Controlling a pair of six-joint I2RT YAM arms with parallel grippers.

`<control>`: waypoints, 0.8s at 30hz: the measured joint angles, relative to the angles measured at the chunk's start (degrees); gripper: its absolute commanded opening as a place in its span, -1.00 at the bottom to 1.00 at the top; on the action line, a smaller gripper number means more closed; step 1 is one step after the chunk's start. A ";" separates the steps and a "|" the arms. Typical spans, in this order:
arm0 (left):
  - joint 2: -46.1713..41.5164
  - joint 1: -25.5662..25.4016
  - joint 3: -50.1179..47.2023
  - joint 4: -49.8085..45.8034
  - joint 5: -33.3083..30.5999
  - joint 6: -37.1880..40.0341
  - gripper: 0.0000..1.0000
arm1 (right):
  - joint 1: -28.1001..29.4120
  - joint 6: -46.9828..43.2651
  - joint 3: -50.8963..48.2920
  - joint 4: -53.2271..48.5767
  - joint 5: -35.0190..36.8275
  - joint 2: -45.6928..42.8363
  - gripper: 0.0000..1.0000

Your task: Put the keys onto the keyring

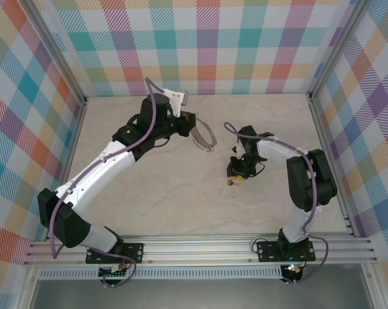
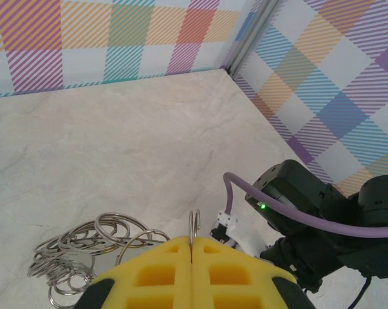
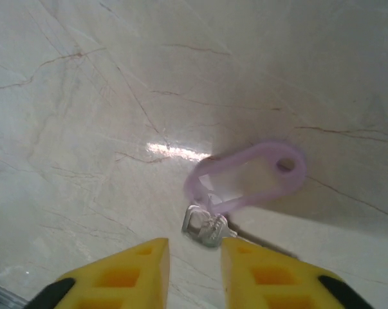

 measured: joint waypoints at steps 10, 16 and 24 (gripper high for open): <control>-0.20 0.07 -0.22 0.02 -0.31 -0.02 -1.00 | 0.61 5.18 0.70 -1.97 5.11 -5.03 -0.20; -0.79 0.22 -0.66 0.02 -1.36 0.00 -1.00 | 4.07 7.58 0.79 -2.32 7.80 -5.84 -0.21; -2.29 1.40 -2.08 -0.02 -2.91 0.17 -1.00 | 9.35 10.45 3.04 -3.04 11.43 -0.92 -0.23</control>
